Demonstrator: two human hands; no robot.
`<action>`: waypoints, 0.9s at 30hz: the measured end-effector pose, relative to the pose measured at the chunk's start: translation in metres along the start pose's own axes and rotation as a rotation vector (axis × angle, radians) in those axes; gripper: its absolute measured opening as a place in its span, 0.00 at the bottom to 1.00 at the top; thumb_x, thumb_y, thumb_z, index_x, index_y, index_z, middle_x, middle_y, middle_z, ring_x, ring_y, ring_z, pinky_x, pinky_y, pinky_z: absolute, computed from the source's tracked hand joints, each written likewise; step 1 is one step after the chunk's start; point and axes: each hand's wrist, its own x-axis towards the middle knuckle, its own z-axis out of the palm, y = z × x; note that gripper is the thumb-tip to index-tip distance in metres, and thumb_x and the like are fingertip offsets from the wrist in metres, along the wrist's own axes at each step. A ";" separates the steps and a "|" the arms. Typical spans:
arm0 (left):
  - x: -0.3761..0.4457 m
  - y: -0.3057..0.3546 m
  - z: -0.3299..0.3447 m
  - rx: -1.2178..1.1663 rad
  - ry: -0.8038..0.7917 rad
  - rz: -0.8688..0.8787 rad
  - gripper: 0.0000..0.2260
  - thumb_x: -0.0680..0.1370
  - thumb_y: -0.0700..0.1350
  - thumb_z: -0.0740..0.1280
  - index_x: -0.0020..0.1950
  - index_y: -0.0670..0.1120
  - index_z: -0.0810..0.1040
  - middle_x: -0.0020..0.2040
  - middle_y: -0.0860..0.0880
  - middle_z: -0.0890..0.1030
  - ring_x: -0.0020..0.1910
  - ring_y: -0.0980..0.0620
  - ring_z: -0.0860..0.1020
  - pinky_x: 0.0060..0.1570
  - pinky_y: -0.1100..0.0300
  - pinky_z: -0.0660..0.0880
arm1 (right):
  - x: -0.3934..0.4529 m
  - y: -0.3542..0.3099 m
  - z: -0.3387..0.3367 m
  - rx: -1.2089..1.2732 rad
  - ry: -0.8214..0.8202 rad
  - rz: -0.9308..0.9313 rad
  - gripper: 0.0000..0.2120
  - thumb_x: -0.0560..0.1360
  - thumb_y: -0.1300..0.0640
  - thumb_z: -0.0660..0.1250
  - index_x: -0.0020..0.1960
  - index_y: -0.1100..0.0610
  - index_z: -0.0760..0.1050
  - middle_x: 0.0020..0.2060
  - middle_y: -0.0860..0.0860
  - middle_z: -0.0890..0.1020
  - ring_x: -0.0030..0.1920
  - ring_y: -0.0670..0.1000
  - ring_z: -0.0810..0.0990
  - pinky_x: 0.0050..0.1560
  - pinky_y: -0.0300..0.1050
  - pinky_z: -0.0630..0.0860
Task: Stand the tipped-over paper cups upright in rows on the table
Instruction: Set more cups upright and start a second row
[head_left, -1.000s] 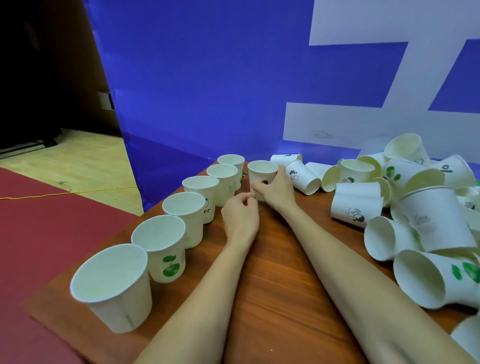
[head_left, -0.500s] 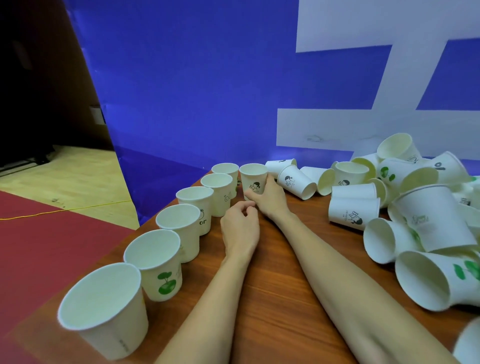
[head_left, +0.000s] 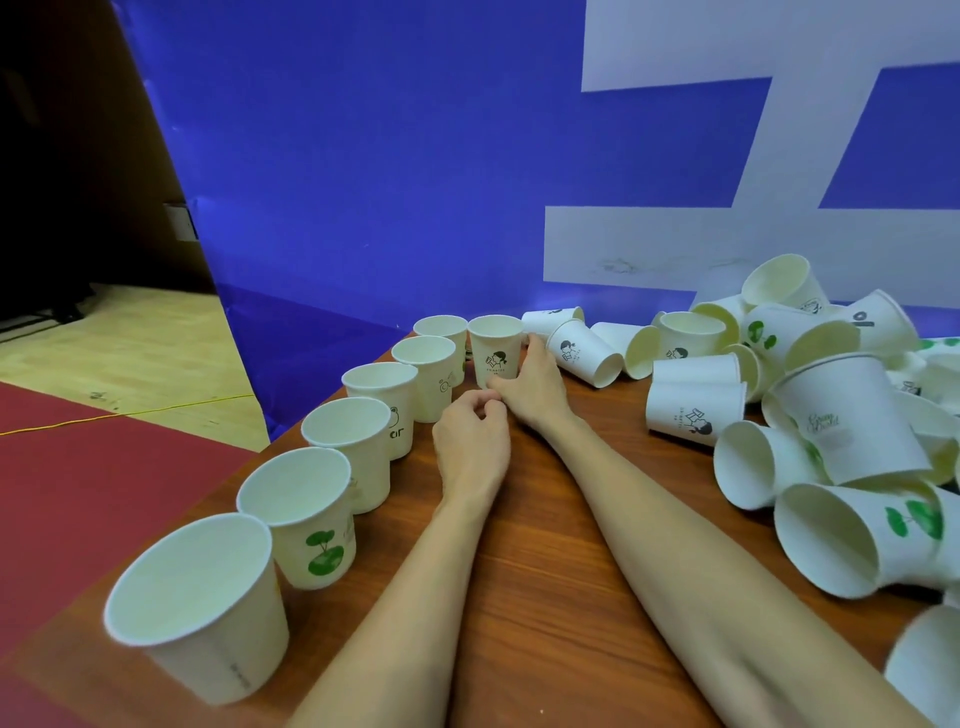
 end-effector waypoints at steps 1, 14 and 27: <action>0.000 0.000 0.000 -0.008 0.000 -0.001 0.12 0.78 0.44 0.61 0.56 0.48 0.83 0.53 0.53 0.83 0.51 0.56 0.76 0.51 0.65 0.68 | -0.002 -0.001 -0.002 -0.012 0.017 -0.027 0.37 0.68 0.53 0.71 0.73 0.57 0.61 0.65 0.57 0.70 0.67 0.57 0.70 0.65 0.55 0.70; 0.006 -0.003 0.002 -0.078 -0.015 -0.021 0.11 0.78 0.44 0.61 0.54 0.52 0.82 0.51 0.53 0.83 0.53 0.56 0.79 0.55 0.61 0.74 | 0.008 0.023 -0.038 -0.618 0.390 0.075 0.30 0.71 0.56 0.68 0.72 0.54 0.62 0.64 0.57 0.71 0.62 0.60 0.69 0.57 0.53 0.64; 0.002 0.003 0.003 -0.080 -0.052 0.038 0.11 0.78 0.44 0.62 0.55 0.50 0.81 0.49 0.53 0.82 0.50 0.56 0.79 0.51 0.63 0.73 | -0.007 -0.003 -0.053 -0.007 0.578 0.077 0.38 0.69 0.62 0.69 0.76 0.59 0.58 0.66 0.59 0.71 0.65 0.60 0.70 0.64 0.52 0.66</action>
